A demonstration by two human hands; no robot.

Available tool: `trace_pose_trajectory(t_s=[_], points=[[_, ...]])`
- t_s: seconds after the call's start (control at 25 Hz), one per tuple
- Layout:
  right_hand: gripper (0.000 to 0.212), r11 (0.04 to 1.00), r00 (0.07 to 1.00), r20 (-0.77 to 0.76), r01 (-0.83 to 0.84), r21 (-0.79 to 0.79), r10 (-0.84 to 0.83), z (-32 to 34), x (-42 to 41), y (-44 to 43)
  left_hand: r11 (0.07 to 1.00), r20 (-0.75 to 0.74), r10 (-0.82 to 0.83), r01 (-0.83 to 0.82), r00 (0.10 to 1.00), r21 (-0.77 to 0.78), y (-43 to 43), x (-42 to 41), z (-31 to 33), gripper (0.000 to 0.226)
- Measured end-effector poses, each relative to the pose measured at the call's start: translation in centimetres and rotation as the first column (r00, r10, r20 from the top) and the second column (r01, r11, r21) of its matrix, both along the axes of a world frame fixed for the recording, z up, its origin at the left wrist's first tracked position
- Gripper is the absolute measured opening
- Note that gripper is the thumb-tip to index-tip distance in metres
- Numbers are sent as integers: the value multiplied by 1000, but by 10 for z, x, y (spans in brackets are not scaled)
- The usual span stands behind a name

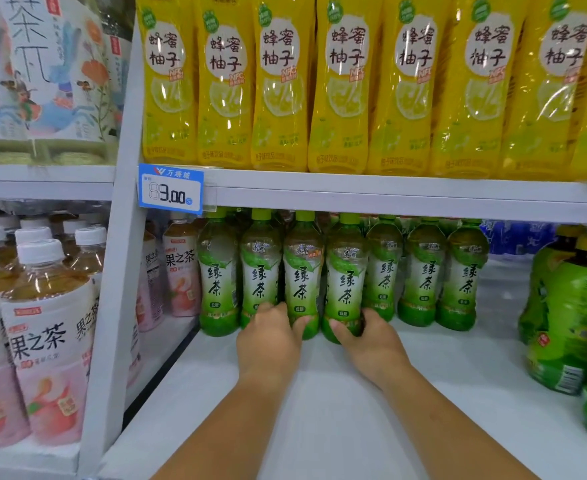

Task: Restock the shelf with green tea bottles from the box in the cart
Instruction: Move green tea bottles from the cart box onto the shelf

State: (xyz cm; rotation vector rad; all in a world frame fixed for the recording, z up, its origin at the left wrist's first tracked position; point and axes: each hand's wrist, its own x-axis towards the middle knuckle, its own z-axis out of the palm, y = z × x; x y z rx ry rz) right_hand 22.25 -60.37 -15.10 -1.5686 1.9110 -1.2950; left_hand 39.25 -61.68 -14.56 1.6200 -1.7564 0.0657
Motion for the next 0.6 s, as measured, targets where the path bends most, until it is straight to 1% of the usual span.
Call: trace_pose_trajectory(t_s=[0.16, 0.32, 0.44, 0.52, 0.6], points=[[35, 1000, 1000, 24, -5, -12, 6, 0, -3, 3, 999, -68, -33, 33, 997, 6, -2, 2, -1, 36], [28, 999, 994, 102, -45, -26, 47, -1, -11, 8, 997, -100, -68, 70, 993, 12, 0, 3, 0, 34], [30, 998, 981, 193, -21, -58, 32, 4, -12, 12, 992, -131, -101, 110, 986, 60, 3, 3, 3, 37], [32, 999, 975, 218, -30, -46, 39, 7, -10, 17, 978, -211, -131, 161, 969, 132, 6, 4, 5, 40], [31, 999, 976, 215, -36, -32, 42, 10, -7, 24, 950, -347, -168, 246, 923, 195, 13, 4, 10, 46]])
